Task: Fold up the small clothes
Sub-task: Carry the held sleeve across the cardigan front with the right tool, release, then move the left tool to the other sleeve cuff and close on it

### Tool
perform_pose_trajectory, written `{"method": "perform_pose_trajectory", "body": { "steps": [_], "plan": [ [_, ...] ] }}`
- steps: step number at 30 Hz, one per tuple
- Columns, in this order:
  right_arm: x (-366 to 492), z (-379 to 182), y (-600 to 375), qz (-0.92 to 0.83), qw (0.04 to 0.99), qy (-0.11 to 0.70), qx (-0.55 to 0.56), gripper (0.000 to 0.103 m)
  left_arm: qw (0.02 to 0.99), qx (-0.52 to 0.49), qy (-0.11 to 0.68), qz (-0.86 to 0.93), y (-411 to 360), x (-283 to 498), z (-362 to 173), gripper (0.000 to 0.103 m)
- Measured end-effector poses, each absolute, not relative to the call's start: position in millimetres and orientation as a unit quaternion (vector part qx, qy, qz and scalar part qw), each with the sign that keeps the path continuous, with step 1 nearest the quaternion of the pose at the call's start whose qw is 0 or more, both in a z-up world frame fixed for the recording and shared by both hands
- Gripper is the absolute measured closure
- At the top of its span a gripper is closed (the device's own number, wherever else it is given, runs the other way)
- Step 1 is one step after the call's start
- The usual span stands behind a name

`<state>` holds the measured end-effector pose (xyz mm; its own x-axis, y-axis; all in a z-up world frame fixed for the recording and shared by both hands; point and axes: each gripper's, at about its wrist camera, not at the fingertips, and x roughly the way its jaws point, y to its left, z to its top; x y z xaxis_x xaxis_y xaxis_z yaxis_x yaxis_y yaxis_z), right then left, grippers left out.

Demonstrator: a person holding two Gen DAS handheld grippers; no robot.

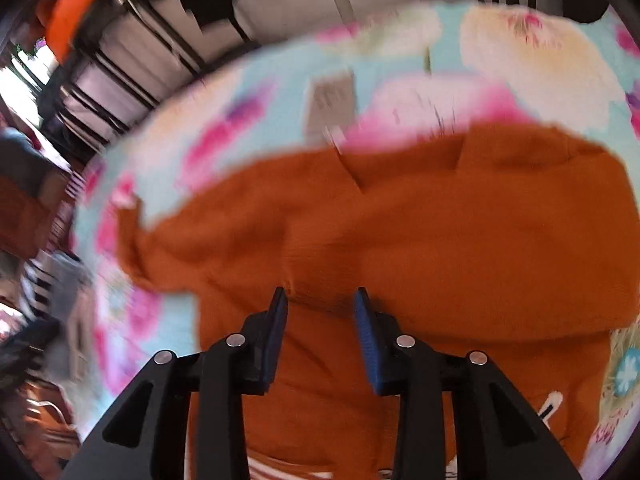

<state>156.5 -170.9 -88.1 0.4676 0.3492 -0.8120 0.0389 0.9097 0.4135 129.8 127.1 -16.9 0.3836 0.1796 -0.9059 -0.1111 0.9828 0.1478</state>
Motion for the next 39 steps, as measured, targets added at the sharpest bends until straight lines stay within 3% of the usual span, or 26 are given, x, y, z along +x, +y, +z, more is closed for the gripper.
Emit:
{"method": "perform_pose_trajectory", "body": {
  "steps": [4,7,9,14,18,25,29,35,38,39],
  "plan": [
    [153.8,-69.4,-174.2,0.080,0.854,0.481,0.183,0.068,0.827,0.010,0.553,0.099,145.5,135.3,-16.5,0.005],
    [159.8,-112.5,-180.6,0.026,0.805,0.575,0.145,0.069,0.823,-0.009,0.555,0.121,168.7,141.9,-19.1,0.005],
    [155.2,-132.0,-194.0,0.009,0.777,0.606,0.171,0.077,0.813,-0.037,0.565,0.136,191.9,149.2,-25.9,0.005],
    [144.4,-67.6,-213.4,0.022,0.807,0.537,0.242,0.071,0.794,-0.114,0.578,0.153,241.8,168.6,-43.2,0.005],
    [120.3,-16.2,-222.5,0.031,0.837,0.484,0.253,0.060,0.784,-0.162,0.583,0.139,251.3,190.6,-55.0,0.005],
    [91.7,-6.8,-228.1,0.035,0.831,0.484,0.272,0.056,0.816,-0.027,0.558,0.150,188.9,256.5,-47.1,0.005],
    [96.3,-21.6,-230.4,0.009,0.830,0.500,0.246,0.056,0.806,-0.012,0.566,0.173,177.4,285.4,-65.5,0.005],
    [101.9,-31.1,-244.8,0.013,0.810,0.507,0.295,0.054,0.791,0.003,0.577,0.202,182.3,306.4,-94.6,0.005],
    [104.0,-33.8,-244.2,0.015,0.804,0.515,0.298,0.045,0.796,-0.023,0.574,0.189,186.9,310.4,-96.1,0.016],
    [104.7,-35.7,-243.3,0.018,0.800,0.518,0.301,0.045,0.798,-0.027,0.574,0.180,185.5,312.1,-95.6,0.026]
  ]
}}
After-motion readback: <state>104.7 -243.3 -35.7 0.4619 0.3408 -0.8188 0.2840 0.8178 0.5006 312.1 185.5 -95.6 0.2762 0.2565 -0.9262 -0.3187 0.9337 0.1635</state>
